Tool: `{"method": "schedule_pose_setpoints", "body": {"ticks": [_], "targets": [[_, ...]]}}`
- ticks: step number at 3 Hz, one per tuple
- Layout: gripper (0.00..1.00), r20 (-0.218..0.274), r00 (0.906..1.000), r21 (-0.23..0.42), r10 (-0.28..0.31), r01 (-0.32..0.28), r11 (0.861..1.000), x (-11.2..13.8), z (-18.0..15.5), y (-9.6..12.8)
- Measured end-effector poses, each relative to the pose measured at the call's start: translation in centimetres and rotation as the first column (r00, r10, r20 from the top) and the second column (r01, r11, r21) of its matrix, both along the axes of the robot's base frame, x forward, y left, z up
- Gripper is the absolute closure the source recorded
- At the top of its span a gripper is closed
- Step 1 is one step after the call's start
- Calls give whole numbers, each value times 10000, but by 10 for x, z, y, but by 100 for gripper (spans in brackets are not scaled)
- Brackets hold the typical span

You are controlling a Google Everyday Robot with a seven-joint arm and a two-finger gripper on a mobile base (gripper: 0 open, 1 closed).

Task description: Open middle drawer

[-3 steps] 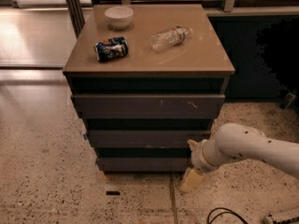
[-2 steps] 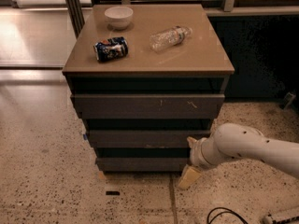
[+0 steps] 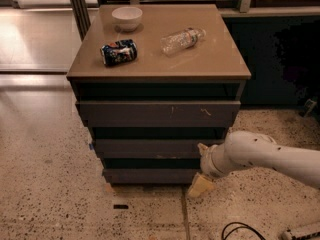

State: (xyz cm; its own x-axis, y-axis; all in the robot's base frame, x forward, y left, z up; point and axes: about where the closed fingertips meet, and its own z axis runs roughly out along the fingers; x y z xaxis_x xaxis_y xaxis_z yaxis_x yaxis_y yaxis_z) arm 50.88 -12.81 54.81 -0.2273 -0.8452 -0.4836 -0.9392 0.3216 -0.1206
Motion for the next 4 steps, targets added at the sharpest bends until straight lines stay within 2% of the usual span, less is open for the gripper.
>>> {"method": "schedule_pose_setpoints", "body": {"ticks": [1,2,3,4], "targets": [[0,310,9993,-60,196,-194,9998,24,-12,6],[0,271,9986,-151,448,-444,9989,45,-34,10],[0,51,9967,-185,804,-803,9966,72,-72,12],[0,51,9967,-185,804,-803,9966,72,-72,12]]}}
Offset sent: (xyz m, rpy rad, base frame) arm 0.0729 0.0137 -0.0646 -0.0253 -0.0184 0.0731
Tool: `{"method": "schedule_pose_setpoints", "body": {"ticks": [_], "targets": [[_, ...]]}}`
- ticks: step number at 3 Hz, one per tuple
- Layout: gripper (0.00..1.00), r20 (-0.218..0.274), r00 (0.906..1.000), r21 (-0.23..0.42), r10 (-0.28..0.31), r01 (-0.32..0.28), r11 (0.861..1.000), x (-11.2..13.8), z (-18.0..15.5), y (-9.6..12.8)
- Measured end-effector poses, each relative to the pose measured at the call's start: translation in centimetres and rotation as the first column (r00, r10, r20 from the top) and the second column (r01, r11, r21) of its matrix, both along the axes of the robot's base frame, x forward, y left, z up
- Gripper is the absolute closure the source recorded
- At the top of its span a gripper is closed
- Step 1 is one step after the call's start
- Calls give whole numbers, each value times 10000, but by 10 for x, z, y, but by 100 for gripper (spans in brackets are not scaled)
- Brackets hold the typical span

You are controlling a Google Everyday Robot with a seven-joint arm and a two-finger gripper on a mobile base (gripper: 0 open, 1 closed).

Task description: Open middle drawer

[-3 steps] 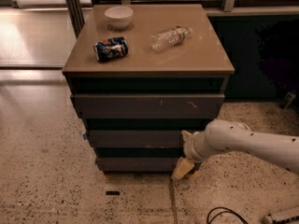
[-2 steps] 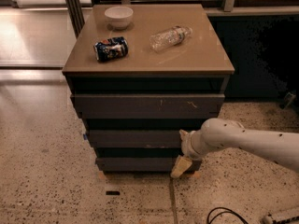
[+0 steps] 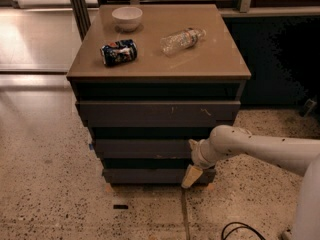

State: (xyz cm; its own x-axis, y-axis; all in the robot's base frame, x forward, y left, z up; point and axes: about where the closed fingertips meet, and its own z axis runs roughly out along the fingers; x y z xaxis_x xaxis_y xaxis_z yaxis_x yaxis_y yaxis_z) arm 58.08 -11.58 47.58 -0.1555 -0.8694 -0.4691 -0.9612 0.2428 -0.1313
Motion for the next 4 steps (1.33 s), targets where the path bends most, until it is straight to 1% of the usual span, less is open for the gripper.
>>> {"method": "schedule_pose_setpoints", "body": {"ticks": [1,2,3,4], "targets": [[0,86,9999,111,75,-76,9999,11,-10,9],[0,58,9993,41,380,-381,9993,49,-49,29],[0,58,9993,41,382,-382,9993,49,-49,29],[0,208,9989,-189,423,-419,9989,73,-63,27]]}}
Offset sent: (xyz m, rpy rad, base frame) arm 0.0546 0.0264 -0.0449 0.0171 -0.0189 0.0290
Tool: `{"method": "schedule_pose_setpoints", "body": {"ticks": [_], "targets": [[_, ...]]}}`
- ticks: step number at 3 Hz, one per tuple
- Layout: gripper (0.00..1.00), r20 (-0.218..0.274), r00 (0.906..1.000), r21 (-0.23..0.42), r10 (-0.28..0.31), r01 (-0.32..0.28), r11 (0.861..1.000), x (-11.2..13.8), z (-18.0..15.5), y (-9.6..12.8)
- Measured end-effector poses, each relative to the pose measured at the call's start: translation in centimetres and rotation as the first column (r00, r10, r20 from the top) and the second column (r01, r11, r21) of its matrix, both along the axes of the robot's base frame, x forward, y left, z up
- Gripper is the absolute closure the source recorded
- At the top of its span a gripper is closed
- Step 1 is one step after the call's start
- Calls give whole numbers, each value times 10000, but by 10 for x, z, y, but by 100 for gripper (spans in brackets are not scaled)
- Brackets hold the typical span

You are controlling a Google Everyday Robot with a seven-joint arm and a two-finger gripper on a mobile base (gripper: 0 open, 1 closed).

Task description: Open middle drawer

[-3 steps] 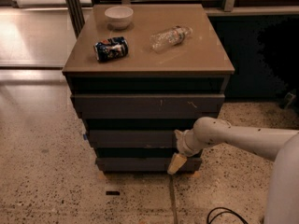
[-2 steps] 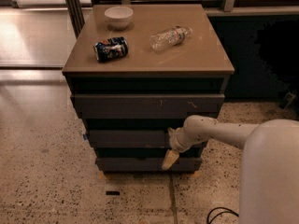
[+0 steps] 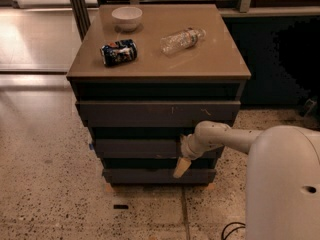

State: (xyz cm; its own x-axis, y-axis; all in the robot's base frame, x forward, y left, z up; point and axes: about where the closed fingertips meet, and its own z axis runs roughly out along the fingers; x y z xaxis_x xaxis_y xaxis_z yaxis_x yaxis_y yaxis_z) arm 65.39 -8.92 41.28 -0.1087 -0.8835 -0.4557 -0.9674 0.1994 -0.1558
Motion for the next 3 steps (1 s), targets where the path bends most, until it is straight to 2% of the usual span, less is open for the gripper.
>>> {"method": "schedule_pose_setpoints", "body": {"ticks": [1,2,3], "targets": [[0,-130,9999,-2,-29,29,10000,-1,-3,-1],[0,-817,9967,-25,-36,34,10000,-18,-10,-2],[0,-988,9951,35,-27,30,10000,-25,-7,-2]]}}
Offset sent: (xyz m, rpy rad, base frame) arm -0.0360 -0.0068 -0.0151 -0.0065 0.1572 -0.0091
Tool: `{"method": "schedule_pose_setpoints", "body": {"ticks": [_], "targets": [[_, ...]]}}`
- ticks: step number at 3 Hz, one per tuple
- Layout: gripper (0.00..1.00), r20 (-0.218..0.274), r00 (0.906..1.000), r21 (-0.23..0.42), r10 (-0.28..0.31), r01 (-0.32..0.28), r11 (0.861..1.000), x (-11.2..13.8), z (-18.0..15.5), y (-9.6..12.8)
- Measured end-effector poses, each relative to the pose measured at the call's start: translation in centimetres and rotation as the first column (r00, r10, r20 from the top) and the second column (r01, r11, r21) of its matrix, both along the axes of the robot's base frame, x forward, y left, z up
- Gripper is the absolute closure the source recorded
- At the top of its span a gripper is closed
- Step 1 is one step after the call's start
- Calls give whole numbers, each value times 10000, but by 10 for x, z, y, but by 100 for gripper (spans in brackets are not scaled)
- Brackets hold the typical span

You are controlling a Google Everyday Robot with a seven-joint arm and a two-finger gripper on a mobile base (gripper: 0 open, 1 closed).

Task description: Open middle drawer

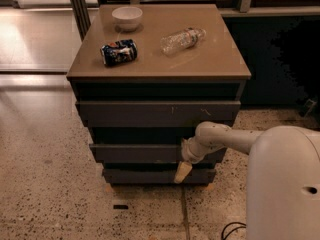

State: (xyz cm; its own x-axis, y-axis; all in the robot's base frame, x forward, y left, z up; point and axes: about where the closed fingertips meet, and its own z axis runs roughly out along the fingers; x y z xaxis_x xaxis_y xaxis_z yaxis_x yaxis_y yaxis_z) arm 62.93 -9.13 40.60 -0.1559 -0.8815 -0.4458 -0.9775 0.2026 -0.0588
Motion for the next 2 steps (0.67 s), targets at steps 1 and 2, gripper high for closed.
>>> {"method": "schedule_pose_setpoints", "body": {"ticks": [1,2], "targets": [[0,-844,9964,298,77,-52,9995,-31,11,2],[0,-844,9964,298,77,-52,9995,-31,11,2]]}}
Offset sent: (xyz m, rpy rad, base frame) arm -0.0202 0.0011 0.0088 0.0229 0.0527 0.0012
